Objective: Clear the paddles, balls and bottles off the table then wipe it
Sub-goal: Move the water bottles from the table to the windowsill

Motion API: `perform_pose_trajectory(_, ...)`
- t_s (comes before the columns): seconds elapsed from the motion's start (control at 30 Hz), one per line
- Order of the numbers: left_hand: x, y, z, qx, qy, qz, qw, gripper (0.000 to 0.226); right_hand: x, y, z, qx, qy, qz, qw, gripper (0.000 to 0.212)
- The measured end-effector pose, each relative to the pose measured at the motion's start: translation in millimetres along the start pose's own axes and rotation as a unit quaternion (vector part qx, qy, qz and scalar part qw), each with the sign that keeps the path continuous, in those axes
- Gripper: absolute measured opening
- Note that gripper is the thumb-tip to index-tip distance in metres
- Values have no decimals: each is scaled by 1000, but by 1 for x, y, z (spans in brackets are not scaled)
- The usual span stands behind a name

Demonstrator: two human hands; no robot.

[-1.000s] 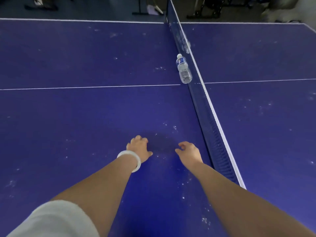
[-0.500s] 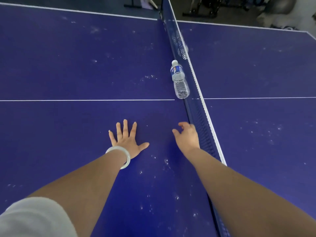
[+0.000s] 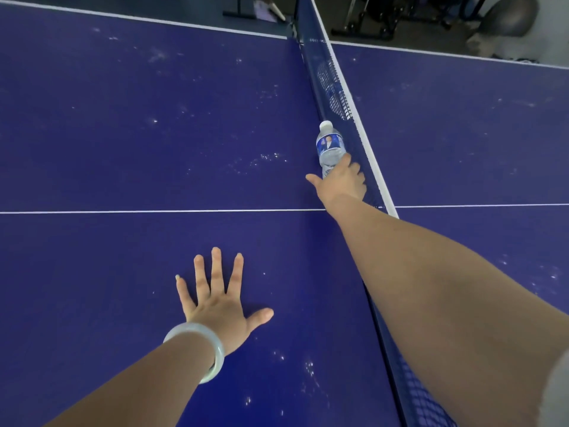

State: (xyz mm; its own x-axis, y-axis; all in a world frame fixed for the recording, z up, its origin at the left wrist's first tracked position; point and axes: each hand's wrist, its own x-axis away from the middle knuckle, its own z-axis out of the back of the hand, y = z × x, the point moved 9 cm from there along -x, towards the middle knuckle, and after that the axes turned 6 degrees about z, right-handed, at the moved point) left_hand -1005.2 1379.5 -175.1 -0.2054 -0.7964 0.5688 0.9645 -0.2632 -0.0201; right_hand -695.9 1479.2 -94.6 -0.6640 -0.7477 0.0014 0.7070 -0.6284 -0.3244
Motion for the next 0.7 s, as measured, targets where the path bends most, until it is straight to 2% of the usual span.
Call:
perform_pose_trajectory(0.1,1,-1,0,-3,-4,0,1000,104,-5,7,-3,15,-6,-24,1000,93)
perform_pose_trajectory(0.27,1,0,1,1,-13,3,1000,105,19,5,0,39,9,37,999,67)
perform_pose_trajectory(0.4,-1,0,1,5,-16,5,1000,106,47,13,-4,37,11,62,997,69)
perform_pose_trajectory(0.7,4,-1,6,19,10,-3,1000,106,132,44,-3,-1,-11,45,999,74)
